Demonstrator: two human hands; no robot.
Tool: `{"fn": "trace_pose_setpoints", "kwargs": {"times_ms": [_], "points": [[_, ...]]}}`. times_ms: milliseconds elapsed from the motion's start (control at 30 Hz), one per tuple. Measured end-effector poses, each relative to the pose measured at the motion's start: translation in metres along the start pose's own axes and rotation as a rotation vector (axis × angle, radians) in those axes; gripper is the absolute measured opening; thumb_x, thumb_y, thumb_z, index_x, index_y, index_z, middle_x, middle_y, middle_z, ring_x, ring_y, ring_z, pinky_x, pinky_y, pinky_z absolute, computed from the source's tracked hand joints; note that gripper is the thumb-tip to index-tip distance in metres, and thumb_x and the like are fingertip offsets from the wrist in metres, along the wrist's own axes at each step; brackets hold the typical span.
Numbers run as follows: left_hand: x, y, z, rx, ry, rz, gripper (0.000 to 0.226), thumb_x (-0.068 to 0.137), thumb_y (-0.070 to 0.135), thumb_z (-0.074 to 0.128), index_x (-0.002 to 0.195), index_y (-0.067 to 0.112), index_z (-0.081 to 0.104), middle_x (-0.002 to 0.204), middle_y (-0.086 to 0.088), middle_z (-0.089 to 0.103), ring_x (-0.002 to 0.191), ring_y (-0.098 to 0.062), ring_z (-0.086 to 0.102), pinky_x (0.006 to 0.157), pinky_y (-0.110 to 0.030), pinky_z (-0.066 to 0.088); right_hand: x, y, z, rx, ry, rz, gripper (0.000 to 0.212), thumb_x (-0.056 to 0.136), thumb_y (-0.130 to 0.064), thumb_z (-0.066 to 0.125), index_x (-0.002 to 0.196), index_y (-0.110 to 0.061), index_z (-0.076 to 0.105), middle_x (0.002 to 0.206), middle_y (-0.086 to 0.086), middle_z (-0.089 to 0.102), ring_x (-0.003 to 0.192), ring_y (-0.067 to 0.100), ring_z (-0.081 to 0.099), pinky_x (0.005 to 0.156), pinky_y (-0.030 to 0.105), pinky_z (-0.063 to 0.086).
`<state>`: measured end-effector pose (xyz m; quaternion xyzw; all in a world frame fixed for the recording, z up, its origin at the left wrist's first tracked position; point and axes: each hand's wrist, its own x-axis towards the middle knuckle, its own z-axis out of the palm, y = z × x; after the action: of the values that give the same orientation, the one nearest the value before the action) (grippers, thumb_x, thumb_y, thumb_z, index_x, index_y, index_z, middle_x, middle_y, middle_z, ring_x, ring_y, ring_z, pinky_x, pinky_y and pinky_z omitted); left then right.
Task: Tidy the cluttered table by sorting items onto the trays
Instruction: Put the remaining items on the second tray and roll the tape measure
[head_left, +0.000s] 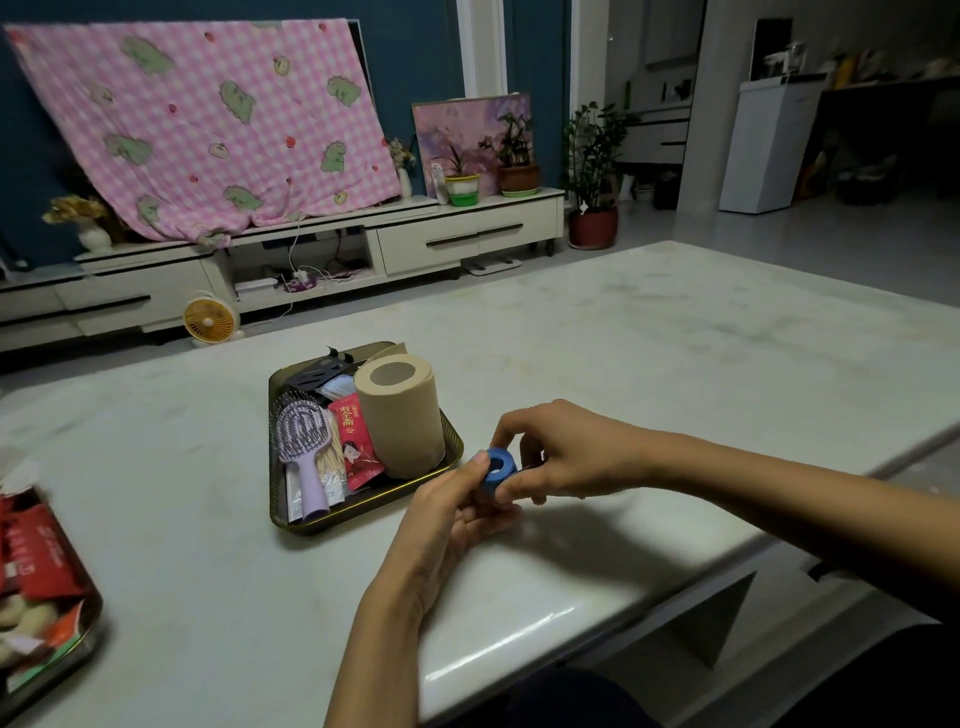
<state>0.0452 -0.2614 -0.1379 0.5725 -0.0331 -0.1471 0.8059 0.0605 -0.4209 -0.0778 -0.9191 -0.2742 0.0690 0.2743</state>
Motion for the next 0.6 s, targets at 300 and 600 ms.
{"fn": "trace_pose_setpoints", "kwargs": {"times_ms": [300, 600], "points": [[-0.002, -0.001, 0.001, -0.03, 0.048, 0.025, 0.027, 0.084, 0.029, 0.053, 0.092, 0.009, 0.069, 0.071, -0.009, 0.069, 0.065, -0.016, 0.067, 0.06, -0.026, 0.056, 0.003, -0.009, 0.015, -0.306, 0.2, 0.004, 0.039, 0.08, -0.049, 0.062, 0.101, -0.019, 0.048, 0.064, -0.015, 0.04, 0.069, 0.018, 0.047, 0.05, 0.021, 0.03], [-0.003, 0.001, -0.001, 0.033, 0.129, 0.067, 0.022, 0.09, 0.018, 0.047, 0.09, 0.004, 0.064, 0.064, -0.008, 0.066, 0.058, -0.014, 0.06, 0.052, -0.021, 0.051, 0.001, -0.013, -0.003, 0.219, -0.188, -0.005, 0.033, 0.085, -0.024, 0.066, 0.115, -0.02, 0.053, 0.073, 0.003, 0.066, 0.041, 0.006, 0.051, 0.045, 0.022, 0.045]]}}
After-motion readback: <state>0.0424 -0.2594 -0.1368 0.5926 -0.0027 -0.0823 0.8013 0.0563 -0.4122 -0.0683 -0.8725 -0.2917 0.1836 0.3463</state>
